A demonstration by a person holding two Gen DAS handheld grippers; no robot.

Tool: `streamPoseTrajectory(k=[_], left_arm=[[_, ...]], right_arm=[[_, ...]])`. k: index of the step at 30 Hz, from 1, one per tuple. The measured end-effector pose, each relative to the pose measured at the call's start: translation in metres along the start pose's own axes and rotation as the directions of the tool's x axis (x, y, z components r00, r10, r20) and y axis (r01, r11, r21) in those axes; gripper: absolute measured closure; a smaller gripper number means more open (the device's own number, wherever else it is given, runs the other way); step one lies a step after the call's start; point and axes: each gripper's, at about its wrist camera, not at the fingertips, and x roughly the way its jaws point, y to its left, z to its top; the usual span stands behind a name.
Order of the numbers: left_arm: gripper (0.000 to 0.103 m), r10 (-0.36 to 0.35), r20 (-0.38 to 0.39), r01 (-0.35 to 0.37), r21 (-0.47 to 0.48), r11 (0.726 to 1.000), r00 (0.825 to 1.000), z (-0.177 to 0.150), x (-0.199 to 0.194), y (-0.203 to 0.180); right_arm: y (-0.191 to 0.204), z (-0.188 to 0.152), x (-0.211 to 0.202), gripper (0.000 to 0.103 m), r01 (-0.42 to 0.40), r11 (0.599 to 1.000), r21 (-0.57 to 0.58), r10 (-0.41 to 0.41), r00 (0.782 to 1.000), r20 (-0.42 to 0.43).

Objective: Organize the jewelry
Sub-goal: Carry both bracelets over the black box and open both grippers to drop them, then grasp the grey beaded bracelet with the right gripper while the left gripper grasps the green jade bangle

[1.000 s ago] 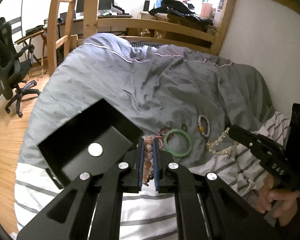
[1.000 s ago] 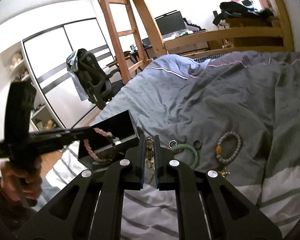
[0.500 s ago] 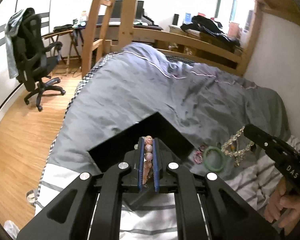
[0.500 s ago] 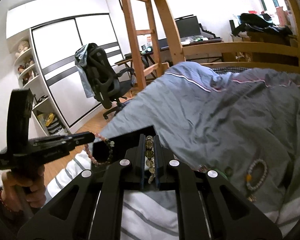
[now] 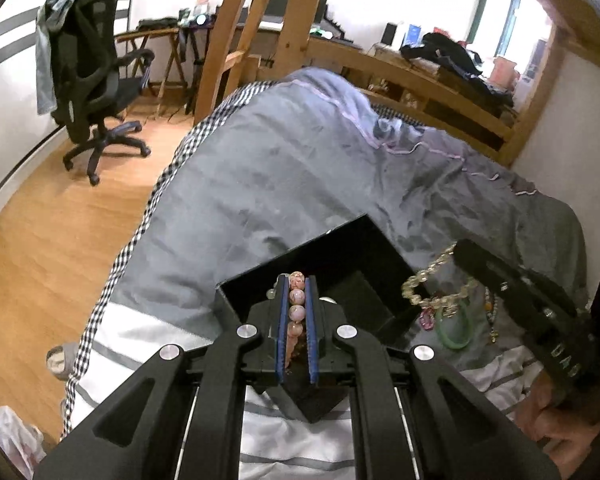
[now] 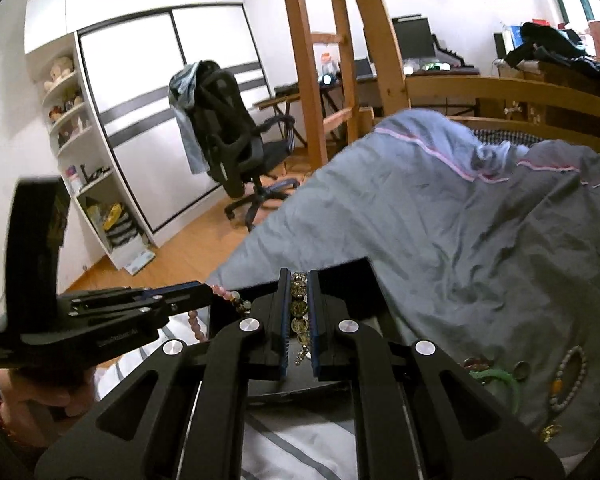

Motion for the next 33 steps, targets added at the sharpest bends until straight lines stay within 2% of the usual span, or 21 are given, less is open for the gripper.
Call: streamPoseTrajectory(k=[5,9,10,11,12,13,15,16,18,20,21,23,25,29,33], left_arm=[[0.095,0.017,-0.086,-0.018,-0.011,1.000,0.996,-0.005,0.015,0.005],[0.095,0.008,-0.072,-0.011,-0.040,0.999,0.997,-0.005,0.011,0.009],[0.090,0.015,-0.063,-0.018,-0.042,0.999,0.998,-0.005,0.009,0.010],[0.074,0.020,-0.059,-0.022,-0.043,0.999,0.998,-0.005,0.009,0.010],[0.061,0.038,-0.044,-0.040,-0.043,0.998,0.998,-0.005,0.006,0.010],[0.041,0.053,-0.030,-0.054,-0.040,0.998,0.998,-0.005,0.004,0.009],[0.039,0.076,0.015,-0.075,-0.028,0.997,0.997,-0.003,-0.005,0.007],[0.038,0.072,0.028,-0.072,-0.027,0.997,0.997,-0.002,-0.007,0.006],[0.027,0.070,0.054,-0.068,-0.033,0.997,0.996,-0.001,-0.012,0.006],[0.008,0.078,0.075,-0.076,-0.039,0.996,0.994,0.000,-0.015,0.005],[0.006,0.082,0.096,-0.079,-0.036,0.996,0.992,0.000,-0.018,0.003],[0.006,0.073,0.109,-0.074,0.002,0.997,0.991,-0.001,-0.019,-0.006],[0.006,0.087,0.120,-0.096,0.066,0.993,0.989,-0.004,-0.018,-0.021],[0.006,0.106,0.157,-0.140,0.223,0.965,0.982,-0.014,-0.016,-0.058],[0.006,0.072,0.158,-0.118,0.298,0.947,0.985,-0.023,-0.015,-0.084]], right_arm=[[0.002,-0.015,0.023,0.094,0.022,1.000,-0.011,-0.022,0.997,-0.075],[0.004,-0.020,0.030,0.092,0.014,1.000,-0.004,-0.014,0.994,-0.107],[0.005,-0.020,0.032,0.085,0.017,1.000,0.000,-0.017,0.994,-0.111],[0.005,-0.020,0.033,0.077,0.020,1.000,0.005,-0.019,0.993,-0.113],[0.004,-0.020,0.033,0.054,0.018,1.000,0.010,-0.017,0.993,-0.114],[0.003,-0.019,0.032,0.039,0.016,1.000,0.018,-0.014,0.994,-0.104],[0.003,-0.018,0.027,0.028,0.024,0.999,0.027,-0.022,0.997,-0.073],[0.002,-0.017,0.025,0.017,0.033,0.999,0.028,-0.031,0.997,-0.069],[-0.003,-0.015,0.018,0.004,0.104,0.994,0.030,-0.102,0.993,-0.053],[-0.009,-0.013,0.013,0.004,0.162,0.986,0.027,-0.161,0.986,-0.046],[-0.012,-0.012,0.010,0.004,0.189,0.982,0.023,-0.188,0.981,-0.052],[-0.022,-0.010,0.001,0.004,0.254,0.967,0.015,-0.252,0.965,-0.066],[-0.032,-0.011,-0.011,0.004,0.281,0.960,0.014,-0.279,0.958,-0.062],[-0.051,-0.014,-0.036,0.004,0.339,0.941,0.021,-0.337,0.939,-0.064],[-0.071,-0.018,-0.061,0.004,0.403,0.915,0.023,-0.400,0.913,-0.073]])
